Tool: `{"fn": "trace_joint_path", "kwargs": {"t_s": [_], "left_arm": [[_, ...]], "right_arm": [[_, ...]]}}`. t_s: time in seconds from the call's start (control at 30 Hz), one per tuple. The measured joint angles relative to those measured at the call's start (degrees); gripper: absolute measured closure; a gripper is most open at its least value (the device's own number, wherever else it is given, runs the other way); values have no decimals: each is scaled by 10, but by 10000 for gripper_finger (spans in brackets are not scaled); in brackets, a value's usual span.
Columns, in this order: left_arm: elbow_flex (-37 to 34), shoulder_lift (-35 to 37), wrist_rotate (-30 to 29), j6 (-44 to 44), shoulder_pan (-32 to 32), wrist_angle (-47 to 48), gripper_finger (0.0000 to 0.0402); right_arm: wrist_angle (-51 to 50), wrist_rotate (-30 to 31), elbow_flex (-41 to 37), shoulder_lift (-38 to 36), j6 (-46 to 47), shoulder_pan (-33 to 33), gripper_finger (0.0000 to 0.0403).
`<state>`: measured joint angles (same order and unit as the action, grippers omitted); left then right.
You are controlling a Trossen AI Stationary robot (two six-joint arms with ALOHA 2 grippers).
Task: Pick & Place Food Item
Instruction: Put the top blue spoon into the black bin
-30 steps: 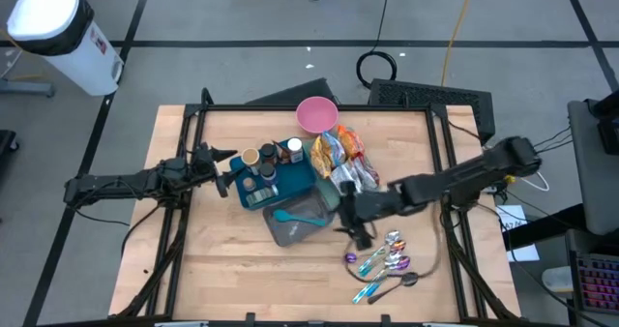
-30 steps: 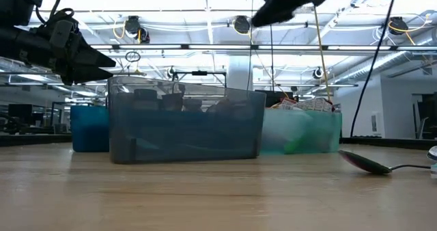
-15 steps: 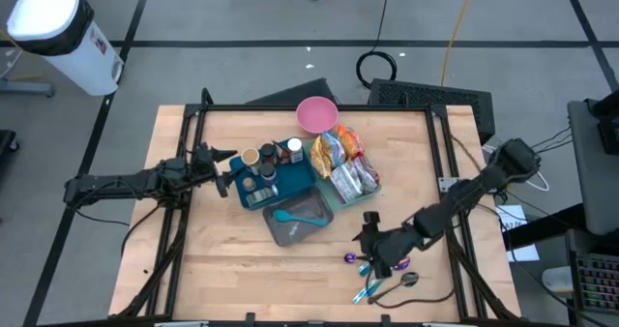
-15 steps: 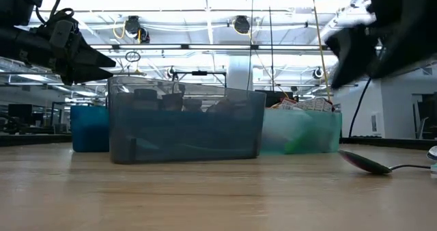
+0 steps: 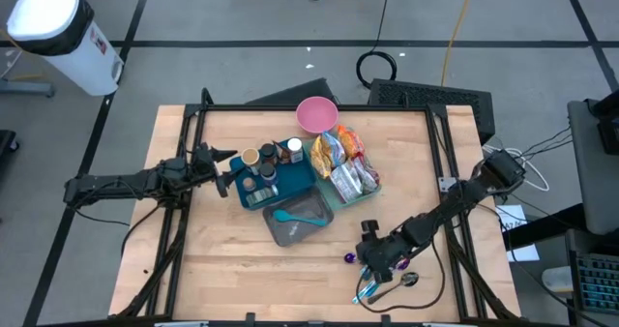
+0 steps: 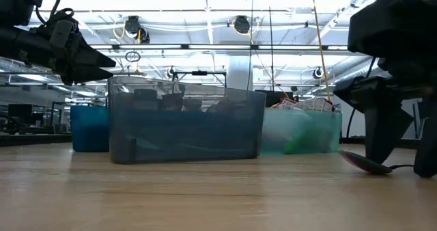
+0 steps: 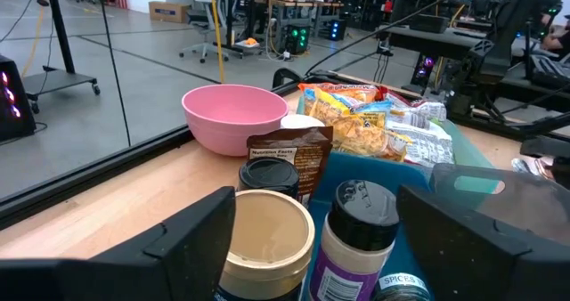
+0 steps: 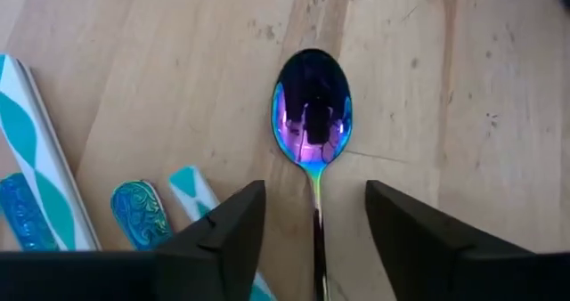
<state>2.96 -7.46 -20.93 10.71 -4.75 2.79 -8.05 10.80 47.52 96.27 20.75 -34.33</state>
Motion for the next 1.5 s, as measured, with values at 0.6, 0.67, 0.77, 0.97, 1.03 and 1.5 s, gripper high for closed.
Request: {"fn": "trace_joint_path", "kwargs": {"t_s": [0.6, 0.67, 0.77, 0.97, 1.03, 1.5], "left_arm": [[0, 0, 0, 0, 0, 0, 94], [0, 0, 0, 0, 0, 0, 94], [0, 0, 0, 0, 0, 0, 94], [0, 0, 0, 0, 0, 0, 94], [0, 0, 0, 0, 0, 0, 94], [0, 0, 0, 0, 0, 0, 94]], "right_arm": [[-66, -24, 0, 0, -32, 57, 398], [-56, -24, -1, -5, -41, 58, 399], [-25, -21, -3, -19, -60, 58, 401], [69, -12, -3, -69, -89, 64, 402], [108, -19, -3, -78, -95, 67, 402], [312, -73, 40, -85, -144, 167, 402]]}}
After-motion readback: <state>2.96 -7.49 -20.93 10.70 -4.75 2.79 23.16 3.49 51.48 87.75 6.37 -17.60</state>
